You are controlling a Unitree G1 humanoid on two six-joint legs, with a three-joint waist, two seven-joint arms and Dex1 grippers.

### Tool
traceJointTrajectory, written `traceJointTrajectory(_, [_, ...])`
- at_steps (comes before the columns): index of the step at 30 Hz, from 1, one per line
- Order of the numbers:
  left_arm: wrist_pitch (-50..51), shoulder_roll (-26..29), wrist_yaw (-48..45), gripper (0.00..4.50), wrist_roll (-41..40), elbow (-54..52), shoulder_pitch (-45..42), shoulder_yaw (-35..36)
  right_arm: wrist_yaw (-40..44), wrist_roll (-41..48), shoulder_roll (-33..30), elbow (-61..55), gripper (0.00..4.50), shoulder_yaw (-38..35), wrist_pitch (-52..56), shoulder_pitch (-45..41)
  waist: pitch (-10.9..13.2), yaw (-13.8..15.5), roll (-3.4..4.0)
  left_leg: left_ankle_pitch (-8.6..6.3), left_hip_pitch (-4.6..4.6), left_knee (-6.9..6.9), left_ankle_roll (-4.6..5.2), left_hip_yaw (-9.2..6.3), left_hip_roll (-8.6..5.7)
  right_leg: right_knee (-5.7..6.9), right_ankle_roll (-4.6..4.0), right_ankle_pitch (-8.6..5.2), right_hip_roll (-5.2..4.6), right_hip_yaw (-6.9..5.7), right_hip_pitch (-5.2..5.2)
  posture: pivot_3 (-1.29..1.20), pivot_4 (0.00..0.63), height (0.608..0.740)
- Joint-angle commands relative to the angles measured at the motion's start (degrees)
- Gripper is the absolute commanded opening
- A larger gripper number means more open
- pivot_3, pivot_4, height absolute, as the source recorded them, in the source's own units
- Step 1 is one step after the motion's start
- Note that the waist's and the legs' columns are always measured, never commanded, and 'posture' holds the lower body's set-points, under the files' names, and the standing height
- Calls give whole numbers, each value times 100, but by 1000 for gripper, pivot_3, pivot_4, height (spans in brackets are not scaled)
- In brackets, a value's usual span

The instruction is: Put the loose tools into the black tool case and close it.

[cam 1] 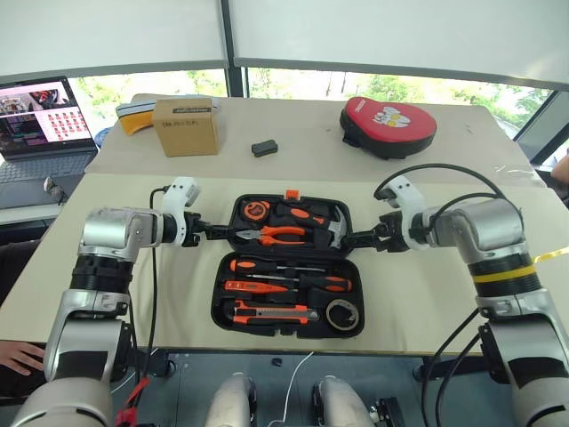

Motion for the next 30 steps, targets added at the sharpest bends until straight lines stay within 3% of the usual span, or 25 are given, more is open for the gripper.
traceJointTrajectory(1, [-86, -32, -8, 4500, 44, -33, -146, -68, -64, -118, 67, 32, 4483, 21, -156, -187, 0, -5, 0, 0, 0, 0, 0, 0, 0, 0, 0, 0, 0, 1, -1, 0, 150, 740])
traceJointTrajectory(4, [-168, -121, -4, 3753, 68, 69, -157, -97, -250, -320, 160, 297, 3757, 92, -243, -233, 0, -20, 0, 0, 0, -2, 0, -1, 0, 1, 0, 0, 0, 0, -1, 0, 150, 740])
traceJointTrajectory(12, [-521, -351, -50, 591, 157, 407, -164, -86, -383, -560, 293, 681, 952, 196, -394, -226, -9, -6, -10, 8, 28, 13, 8, 0, -2, 20, 0, 2, -3, -3, 30, 0, 150, 740])
traceJointTrajectory(14, [-567, -373, -53, 14, 89, 378, -110, 31, -401, -503, 358, 576, 288, 91, -446, -168, -9, -6, -10, 9, 58, 11, 9, 0, -2, 22, -1, 2, -4, -3, 59, 0, 150, 740])
traceJointTrajectory(15, [-569, -376, -48, 0, 61, 364, -89, 80, -408, -467, 396, 518, 60, 23, -487, -136, -9, -10, -10, 9, 82, 8, 8, -1, -1, 19, -1, 2, -3, -4, 80, 0, 150, 740])
traceJointTrajectory(20, [-1588, -439, -328, 0, -329, 105, 318, 794, -122, -155, 614, -526, 60, -610, -1974, 445, -7, -39, -10, 8, 96, -8, 7, -15, 3, 0, -1, 2, -4, -1, 95, 0, 150, 740])
traceJointTrajectory(26, [-3345, -579, -730, 0, -608, -445, 1060, 1417, 28, -264, 486, -1516, 60, -949, -3606, 1338, 3, -37, -9, 15, 2, 0, 0, -19, 2, 31, -2, 4, -4, 17, -16, 0, 150, 740])
traceJointTrajectory(28, [-3788, -611, -910, 0, -750, -657, 1345, 1602, 192, -447, 325, -1891, 60, -947, -4401, 1794, 5, -30, -7, 14, 0, -7, -1, -17, 3, 25, -2, 4, -4, 16, -16, 0, 150, 740])
traceJointTrajectory(30, [-4470, -660, -1193, 0, -885, -1025, 1784, 1800, 237, -996, 41, -2238, 60, -973, -5915, 2681, 5, -23, -8, 12, -4, -10, 3, -16, 4, 22, -1, 3, -5, 14, -15, 0, 150, 740])
